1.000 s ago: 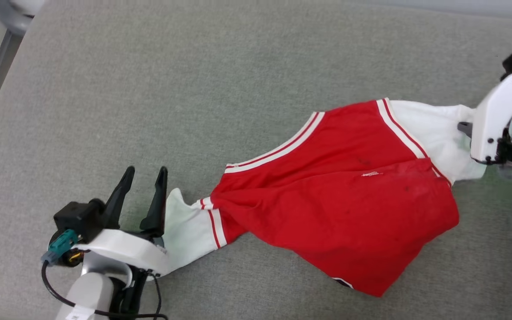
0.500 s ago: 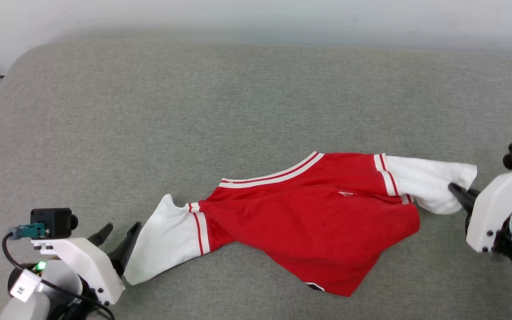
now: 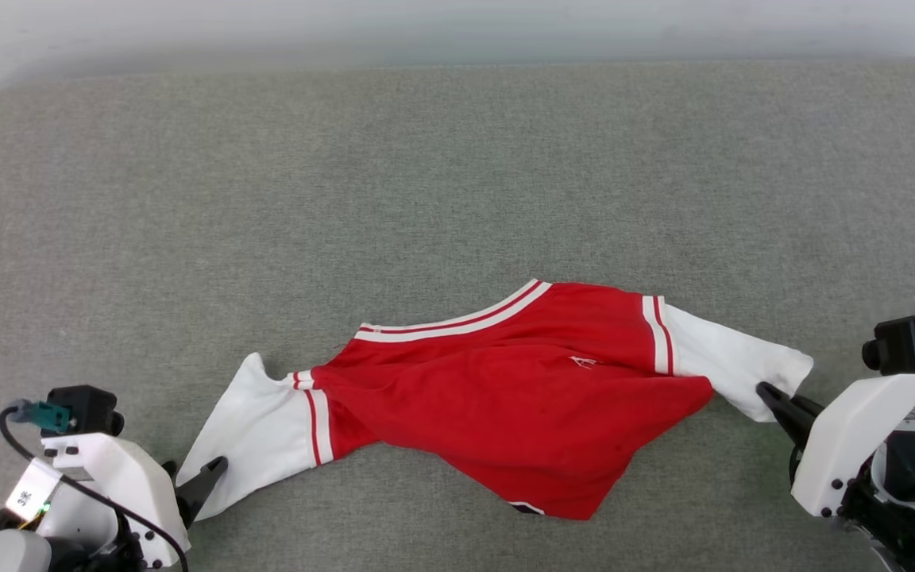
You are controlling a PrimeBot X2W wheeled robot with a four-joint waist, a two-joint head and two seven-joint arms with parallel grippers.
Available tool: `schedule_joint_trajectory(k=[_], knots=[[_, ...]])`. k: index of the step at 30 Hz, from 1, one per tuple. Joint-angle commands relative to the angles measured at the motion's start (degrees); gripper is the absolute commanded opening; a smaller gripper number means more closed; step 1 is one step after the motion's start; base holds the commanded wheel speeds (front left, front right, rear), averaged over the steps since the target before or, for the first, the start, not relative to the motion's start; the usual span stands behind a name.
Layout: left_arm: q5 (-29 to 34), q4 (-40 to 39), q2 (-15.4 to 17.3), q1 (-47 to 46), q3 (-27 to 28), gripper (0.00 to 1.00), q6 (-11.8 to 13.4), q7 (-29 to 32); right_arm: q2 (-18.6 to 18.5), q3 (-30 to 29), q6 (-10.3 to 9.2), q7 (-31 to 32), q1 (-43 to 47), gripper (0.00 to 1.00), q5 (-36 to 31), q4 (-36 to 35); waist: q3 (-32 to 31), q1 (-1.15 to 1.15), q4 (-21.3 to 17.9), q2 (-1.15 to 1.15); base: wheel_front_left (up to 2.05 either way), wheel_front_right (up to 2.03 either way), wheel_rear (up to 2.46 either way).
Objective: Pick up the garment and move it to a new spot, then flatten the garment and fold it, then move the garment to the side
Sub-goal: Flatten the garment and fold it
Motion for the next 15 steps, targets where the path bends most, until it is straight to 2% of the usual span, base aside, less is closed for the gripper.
schedule_joint_trajectory(k=[1, 4, 5, 7, 9, 11, 15], knots=[[0.67, 2.33, -0.46, 0.29, -1.50, 1.00, 0.59, 1.16, 0.24, 0.15, -0.04, -0.34, 0.70, 0.00, 0.37, -0.33, 0.45, 0.01, -0.51, 0.00, 0.00, 0.00, 0.00], [0.58, 5.62, -1.38, 1.29, -5.11, 1.00, 0.01, 6.08, 0.58, 0.35, -0.04, -0.61, 0.57, 0.00, 0.45, -0.03, 0.69, 0.01, -1.13, 0.00, 0.00, 0.00, 0.00], [0.09, 6.42, -1.85, 1.88, -6.64, 0.74, -0.60, 8.20, 0.68, 0.26, -0.04, -0.92, 0.47, 0.00, 0.40, 0.03, 0.73, 0.01, -1.29, 0.00, 0.00, 0.00, 0.00], [-0.74, 7.36, -3.05, 3.17, -9.44, 0.00, -1.78, 11.45, 0.84, 0.03, -0.04, -1.17, 0.40, 0.00, 0.41, 0.33, 0.77, 0.01, -1.46, 0.00, 0.00, 0.00, 0.00], [-1.63, 7.68, -4.32, 3.68, -11.01, 0.00, -2.40, 13.36, 0.94, -0.18, -0.04, -1.51, 0.41, 0.00, 0.33, 0.55, 0.74, 0.01, -1.38, 0.00, 0.00, 0.00, 0.00], [-1.42, 7.66, -4.71, 3.22, -11.16, 0.00, -2.75, 12.22, 1.06, -0.35, -0.04, -1.81, 0.47, 0.00, 0.34, 0.93, 0.50, 0.01, -1.21, 0.00, 0.00, 0.00, 0.00], [2.32, 5.48, -2.92, -1.45, -9.02, 0.00, -4.14, 2.72, 0.39, -1.77, -0.04, -3.91, -0.58, 0.00, -1.30, 1.32, -1.36, 0.01, -0.34, 0.00, 0.00, 0.00, 0.00]])
